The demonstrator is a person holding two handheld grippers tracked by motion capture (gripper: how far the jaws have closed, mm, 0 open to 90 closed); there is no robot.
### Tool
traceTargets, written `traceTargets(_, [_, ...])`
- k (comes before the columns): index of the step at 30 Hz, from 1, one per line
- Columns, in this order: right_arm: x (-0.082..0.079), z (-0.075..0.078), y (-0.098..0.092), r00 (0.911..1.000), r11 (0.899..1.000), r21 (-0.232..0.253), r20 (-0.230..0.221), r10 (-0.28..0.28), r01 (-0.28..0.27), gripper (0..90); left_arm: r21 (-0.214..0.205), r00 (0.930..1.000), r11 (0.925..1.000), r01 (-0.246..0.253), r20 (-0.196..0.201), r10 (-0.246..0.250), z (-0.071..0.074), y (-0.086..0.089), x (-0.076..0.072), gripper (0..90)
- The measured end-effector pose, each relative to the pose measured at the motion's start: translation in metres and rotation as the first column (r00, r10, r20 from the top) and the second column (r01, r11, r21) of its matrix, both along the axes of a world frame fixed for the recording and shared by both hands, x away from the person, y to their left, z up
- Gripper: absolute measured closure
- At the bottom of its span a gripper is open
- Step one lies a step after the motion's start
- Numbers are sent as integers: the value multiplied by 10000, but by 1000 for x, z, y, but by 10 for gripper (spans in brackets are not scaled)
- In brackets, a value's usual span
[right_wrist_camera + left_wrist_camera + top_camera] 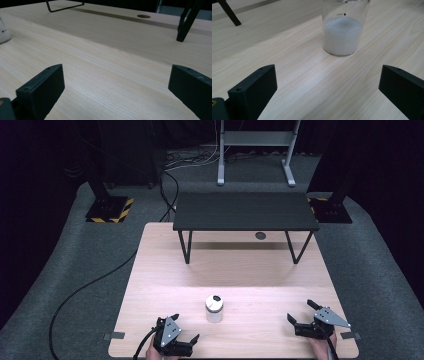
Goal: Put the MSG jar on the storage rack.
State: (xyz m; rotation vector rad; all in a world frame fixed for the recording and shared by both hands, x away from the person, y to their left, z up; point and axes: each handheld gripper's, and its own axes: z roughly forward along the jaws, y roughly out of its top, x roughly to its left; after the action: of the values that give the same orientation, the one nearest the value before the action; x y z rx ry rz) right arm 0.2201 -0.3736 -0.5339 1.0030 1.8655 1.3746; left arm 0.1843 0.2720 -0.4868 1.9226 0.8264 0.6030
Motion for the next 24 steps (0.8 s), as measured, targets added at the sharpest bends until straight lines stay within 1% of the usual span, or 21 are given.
traceTargets(2, [1,-1,-2,9998,9998,-28,71,194,-194,0,16,10000,10000,4,50,-5,0,0,0,14])
traceTargets(5, [3,-1,-4,9995,9995,24,22,317,-317,0,9,10000,10000,-38,68,38,-1,-1,-1,12])
traceTargets(7, [3,-1,-5,9995,9994,71,22,327,-327,0,-14,10000,10000,-52,30,52,-1,-1,-1,11])
traceTargets(10, [3,-2,-6,9995,9994,115,-3,330,-330,0,73,10000,10000,-17,22,17,0,-1,-1,8])
traceTargets(12, [3,-2,-6,9994,9993,115,9,346,-346,0,59,10000,10000,-7,67,6,0,-1,-1,6])
traceTargets(16, [5,0,-5,9990,9990,-41,-59,452,-452,0,-99,9999,9999,-29,141,31,-2,-3,0,4])
traceTargets(18, [6,0,-4,9987,9986,-88,-77,512,-513,0,-98,9999,9999,24,161,-22,-2,-7,4,3])
traceTargets(20, [6,0,-4,9987,9986,-103,-89,508,-509,0,-98,9997,9998,152,172,-150,-3,-12,11,3])
traceTargets(24, [5,0,-4,9988,9988,-82,-65,488,-488,0,-146,9981,9982,588,190,-585,-3,-27,31,2])
